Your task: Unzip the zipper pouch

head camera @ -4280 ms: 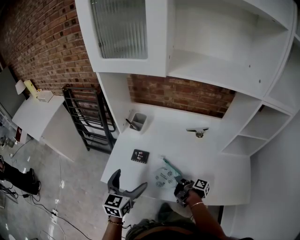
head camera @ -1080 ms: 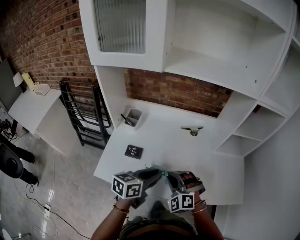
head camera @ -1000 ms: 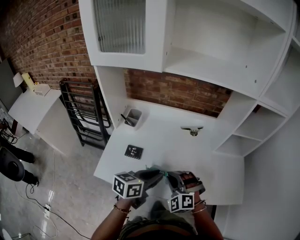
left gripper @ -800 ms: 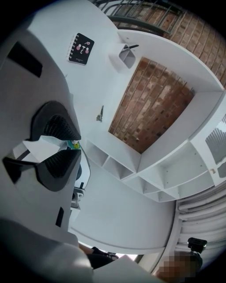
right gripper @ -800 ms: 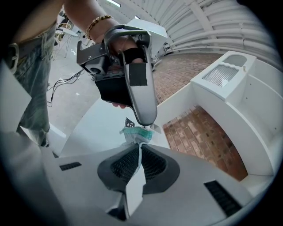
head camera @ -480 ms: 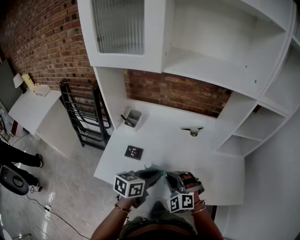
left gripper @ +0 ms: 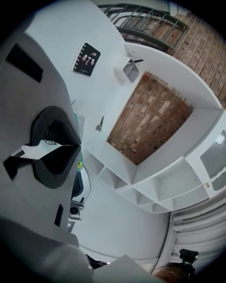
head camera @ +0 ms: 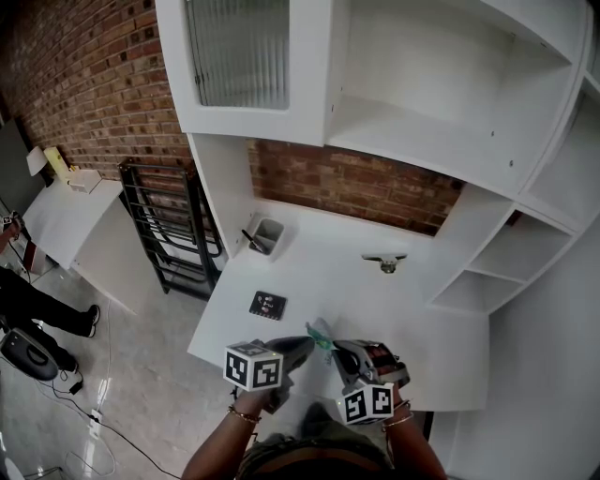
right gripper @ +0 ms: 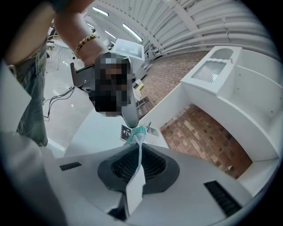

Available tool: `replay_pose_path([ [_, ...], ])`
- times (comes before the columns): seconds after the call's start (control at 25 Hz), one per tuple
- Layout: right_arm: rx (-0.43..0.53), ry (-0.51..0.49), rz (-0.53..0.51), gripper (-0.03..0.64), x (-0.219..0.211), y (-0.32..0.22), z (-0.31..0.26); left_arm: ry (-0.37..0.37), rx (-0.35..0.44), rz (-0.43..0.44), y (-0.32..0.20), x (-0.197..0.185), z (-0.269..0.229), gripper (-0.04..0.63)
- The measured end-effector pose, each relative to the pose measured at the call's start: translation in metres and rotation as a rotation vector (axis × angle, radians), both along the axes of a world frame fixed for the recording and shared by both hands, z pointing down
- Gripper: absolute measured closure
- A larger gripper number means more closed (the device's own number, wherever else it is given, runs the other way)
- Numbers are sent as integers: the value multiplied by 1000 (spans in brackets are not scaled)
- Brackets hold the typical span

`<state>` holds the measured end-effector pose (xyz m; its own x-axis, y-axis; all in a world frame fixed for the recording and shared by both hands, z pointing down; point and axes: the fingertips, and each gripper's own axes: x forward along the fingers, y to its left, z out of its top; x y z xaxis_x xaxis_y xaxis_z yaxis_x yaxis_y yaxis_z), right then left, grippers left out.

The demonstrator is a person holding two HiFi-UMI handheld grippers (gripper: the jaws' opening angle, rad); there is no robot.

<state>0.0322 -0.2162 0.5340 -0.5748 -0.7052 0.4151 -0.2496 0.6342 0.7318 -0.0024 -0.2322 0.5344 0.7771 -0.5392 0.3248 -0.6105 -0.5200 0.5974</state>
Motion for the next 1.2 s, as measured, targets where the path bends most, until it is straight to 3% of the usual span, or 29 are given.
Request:
replay_pose_path([
  [0.24, -25, -26, 12, 611, 2, 0, 2, -26, 18, 17, -2, 1, 0, 589],
  [0.48, -100, -141, 40, 611, 8, -3, -6, -17, 17, 4, -2, -2, -2, 589],
  [0.88, -128, -219, 64, 611, 12, -14, -8, -50, 56, 7, -13, -3, -6, 589],
  [1.2, -99, -221, 78, 611, 20, -31, -16, -95, 107, 30, -32, 4, -16, 589],
])
